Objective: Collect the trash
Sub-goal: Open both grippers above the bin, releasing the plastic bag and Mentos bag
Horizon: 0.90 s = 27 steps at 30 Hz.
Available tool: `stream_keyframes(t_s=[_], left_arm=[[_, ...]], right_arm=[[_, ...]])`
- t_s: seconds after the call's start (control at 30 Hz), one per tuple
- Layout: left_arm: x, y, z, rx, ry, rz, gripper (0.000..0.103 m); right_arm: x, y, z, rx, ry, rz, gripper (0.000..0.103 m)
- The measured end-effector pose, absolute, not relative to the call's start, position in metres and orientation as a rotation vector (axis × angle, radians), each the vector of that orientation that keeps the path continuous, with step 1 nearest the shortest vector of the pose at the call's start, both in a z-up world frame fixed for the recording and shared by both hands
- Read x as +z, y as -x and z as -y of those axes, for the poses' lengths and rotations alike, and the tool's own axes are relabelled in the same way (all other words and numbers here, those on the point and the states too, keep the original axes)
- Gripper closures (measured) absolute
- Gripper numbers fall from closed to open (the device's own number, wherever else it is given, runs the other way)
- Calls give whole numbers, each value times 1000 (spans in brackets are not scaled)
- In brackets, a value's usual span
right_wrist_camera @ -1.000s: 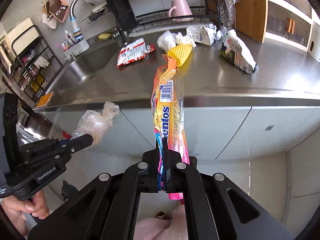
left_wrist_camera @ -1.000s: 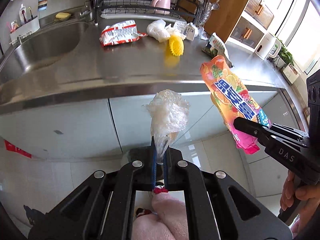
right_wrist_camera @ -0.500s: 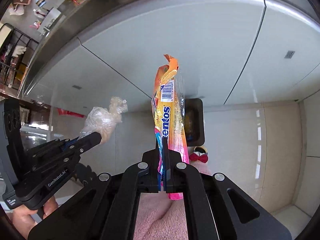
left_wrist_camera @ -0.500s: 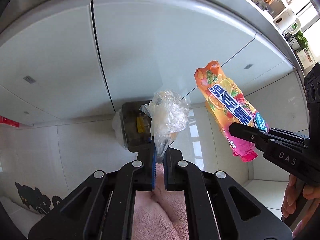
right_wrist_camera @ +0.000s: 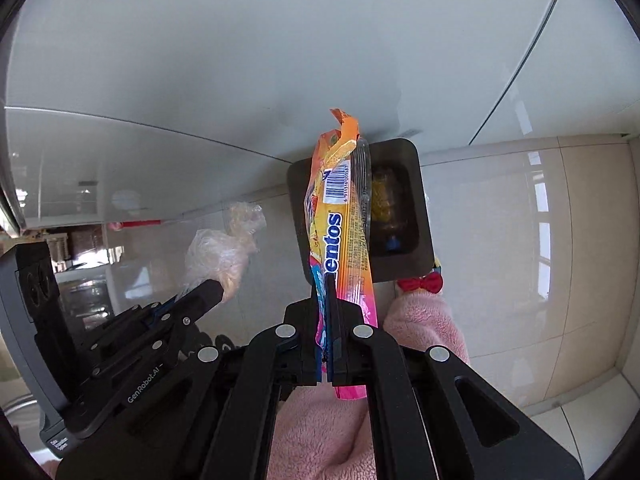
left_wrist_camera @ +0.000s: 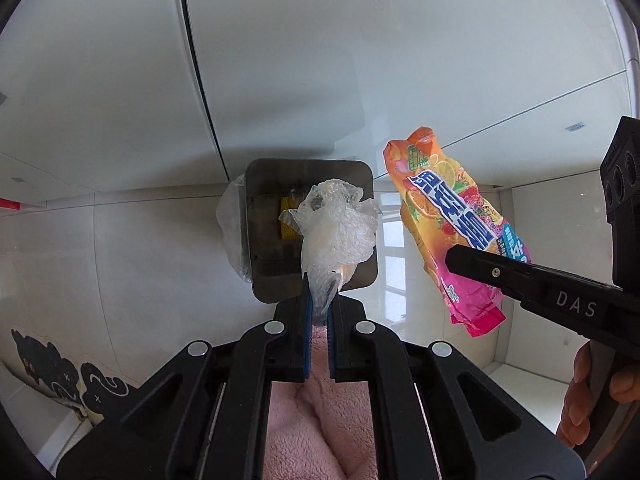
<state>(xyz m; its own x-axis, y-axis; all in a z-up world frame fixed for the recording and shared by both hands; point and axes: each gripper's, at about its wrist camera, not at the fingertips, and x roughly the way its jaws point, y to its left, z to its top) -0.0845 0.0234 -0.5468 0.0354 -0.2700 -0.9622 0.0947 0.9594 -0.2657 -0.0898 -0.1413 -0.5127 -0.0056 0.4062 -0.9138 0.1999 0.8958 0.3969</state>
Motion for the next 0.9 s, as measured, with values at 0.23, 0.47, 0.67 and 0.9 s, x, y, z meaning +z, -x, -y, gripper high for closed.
stream_keyframes(t_s=[0.23,0.47,0.67,0.9], left_arm=[[-578,70,-17,-291,136,-1539,99],[-588,61,-15,-291,148,-1563,92],[-584,59,-17,-310,164,-1567,76],[-573,58,-16,-309,166,-1552,62]], right_arm=[[-548,74,141,160,-498,-1628,100],[-560,65,139,154,-516,-1641,97],[-556,60,143,151,-536,-1629,96],[-554,55,145,135,-551,-1632,66]])
